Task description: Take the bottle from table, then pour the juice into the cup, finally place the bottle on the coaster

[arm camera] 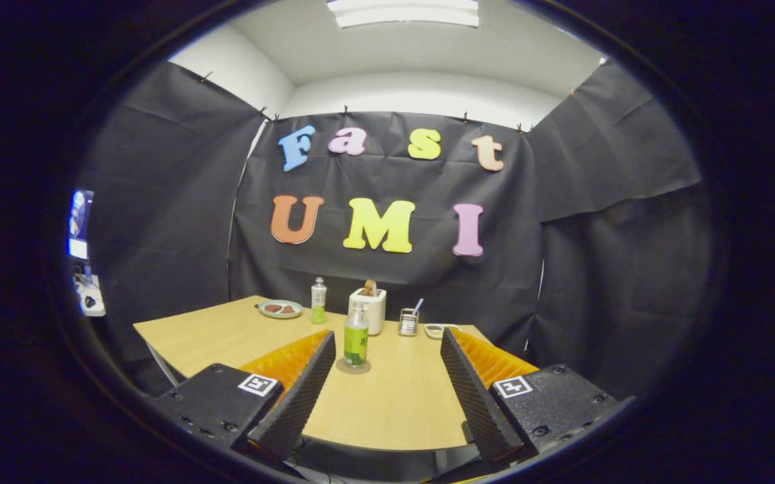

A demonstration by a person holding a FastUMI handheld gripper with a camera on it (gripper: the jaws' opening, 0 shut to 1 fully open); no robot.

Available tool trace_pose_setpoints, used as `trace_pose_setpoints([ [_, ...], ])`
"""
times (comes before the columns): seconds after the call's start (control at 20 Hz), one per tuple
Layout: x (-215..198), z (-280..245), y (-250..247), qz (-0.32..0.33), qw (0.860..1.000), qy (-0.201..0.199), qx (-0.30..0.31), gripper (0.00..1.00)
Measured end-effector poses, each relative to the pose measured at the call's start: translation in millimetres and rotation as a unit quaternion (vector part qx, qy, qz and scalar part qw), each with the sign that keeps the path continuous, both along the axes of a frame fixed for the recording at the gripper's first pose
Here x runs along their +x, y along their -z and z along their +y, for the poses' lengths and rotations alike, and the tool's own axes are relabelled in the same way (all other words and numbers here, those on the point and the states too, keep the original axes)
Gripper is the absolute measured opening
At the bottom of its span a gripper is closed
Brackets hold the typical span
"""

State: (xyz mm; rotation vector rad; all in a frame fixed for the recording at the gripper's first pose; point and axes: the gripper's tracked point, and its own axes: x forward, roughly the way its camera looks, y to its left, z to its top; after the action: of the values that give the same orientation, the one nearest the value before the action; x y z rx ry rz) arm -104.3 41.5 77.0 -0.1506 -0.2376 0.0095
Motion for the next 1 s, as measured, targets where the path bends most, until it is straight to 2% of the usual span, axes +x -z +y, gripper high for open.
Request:
trace_pose_setpoints([
  [1.0,12.5,-3.7,4.7,0.006,1.000,0.004,0.015,1.00],
])
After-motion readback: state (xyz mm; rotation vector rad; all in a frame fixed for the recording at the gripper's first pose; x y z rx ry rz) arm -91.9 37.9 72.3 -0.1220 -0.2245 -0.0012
